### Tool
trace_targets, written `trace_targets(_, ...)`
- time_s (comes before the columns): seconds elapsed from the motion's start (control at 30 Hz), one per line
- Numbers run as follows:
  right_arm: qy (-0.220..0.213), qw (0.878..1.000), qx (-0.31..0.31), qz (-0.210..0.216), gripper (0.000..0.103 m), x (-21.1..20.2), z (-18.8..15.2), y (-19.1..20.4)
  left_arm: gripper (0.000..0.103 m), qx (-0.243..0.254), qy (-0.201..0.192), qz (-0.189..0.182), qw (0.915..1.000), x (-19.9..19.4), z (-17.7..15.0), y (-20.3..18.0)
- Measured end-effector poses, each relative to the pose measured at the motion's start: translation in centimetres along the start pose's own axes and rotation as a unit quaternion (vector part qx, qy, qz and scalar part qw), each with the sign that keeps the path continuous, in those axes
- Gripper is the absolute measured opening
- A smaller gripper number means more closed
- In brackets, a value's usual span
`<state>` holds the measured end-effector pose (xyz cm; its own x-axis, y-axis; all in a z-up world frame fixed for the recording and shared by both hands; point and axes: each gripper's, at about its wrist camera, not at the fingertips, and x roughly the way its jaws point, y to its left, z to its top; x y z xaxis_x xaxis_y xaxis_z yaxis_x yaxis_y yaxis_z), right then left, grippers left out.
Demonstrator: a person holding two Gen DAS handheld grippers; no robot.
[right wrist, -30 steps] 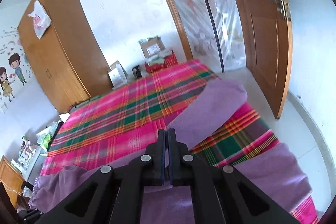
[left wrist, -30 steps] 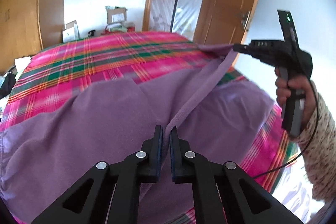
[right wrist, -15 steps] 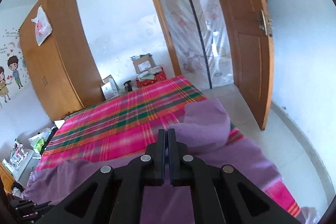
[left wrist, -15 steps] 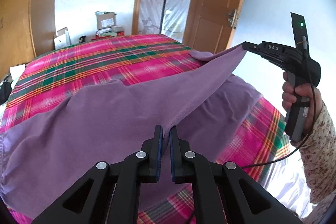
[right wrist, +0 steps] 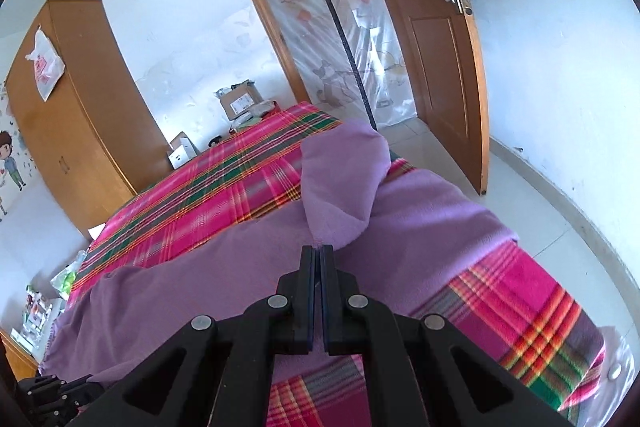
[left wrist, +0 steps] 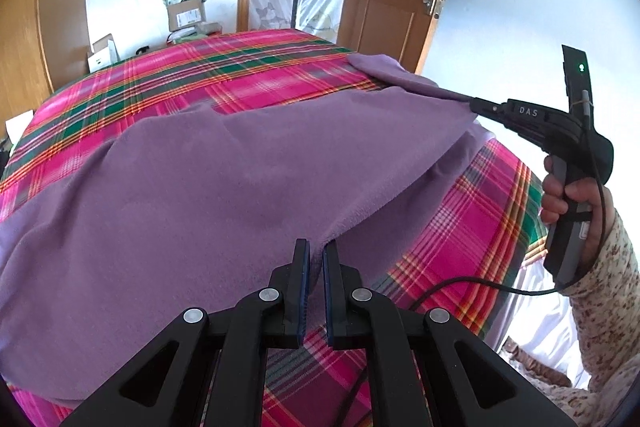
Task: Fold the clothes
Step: 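Lower the fleece fold onto the bed and open the right gripper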
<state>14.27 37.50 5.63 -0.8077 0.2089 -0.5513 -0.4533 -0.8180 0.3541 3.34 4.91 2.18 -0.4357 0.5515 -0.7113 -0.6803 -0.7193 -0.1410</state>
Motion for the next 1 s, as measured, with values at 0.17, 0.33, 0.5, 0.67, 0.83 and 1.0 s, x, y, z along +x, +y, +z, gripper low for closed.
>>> trace_targets(0.17,0.010,1.000,0.015,-0.004,0.002,0.4,-0.7,-1.2,0.007,-0.003,0.011,-0.002,0.9999,0.4,-0.4,0.1)
trace_targets(0.33,0.016,1.000,0.000,-0.021,0.002,0.6,-1.9,-1.1,0.007,-0.006,0.023,-0.002,0.9997,0.7,-0.9,0.1)
trace_targets(0.5,0.027,0.999,-0.017,-0.035,0.002,1.1,-2.7,-1.0,0.007,-0.005,0.035,0.001,0.9994,1.1,-1.2,0.0)
trace_targets(0.67,0.037,0.998,-0.017,-0.043,0.002,1.5,-2.8,-1.3,0.007,0.004,0.046,0.006,0.9989,1.5,-1.4,-0.3)
trace_targets(0.83,0.043,0.998,-0.021,-0.047,0.002,1.8,-2.9,-1.2,0.007,0.016,0.052,0.009,0.9985,1.5,-1.6,-0.6)
trace_targets(1.0,0.058,0.997,-0.026,-0.051,0.004,2.0,-2.9,-1.6,0.018,0.019,0.065,-0.008,0.9977,1.1,-1.5,-0.5)
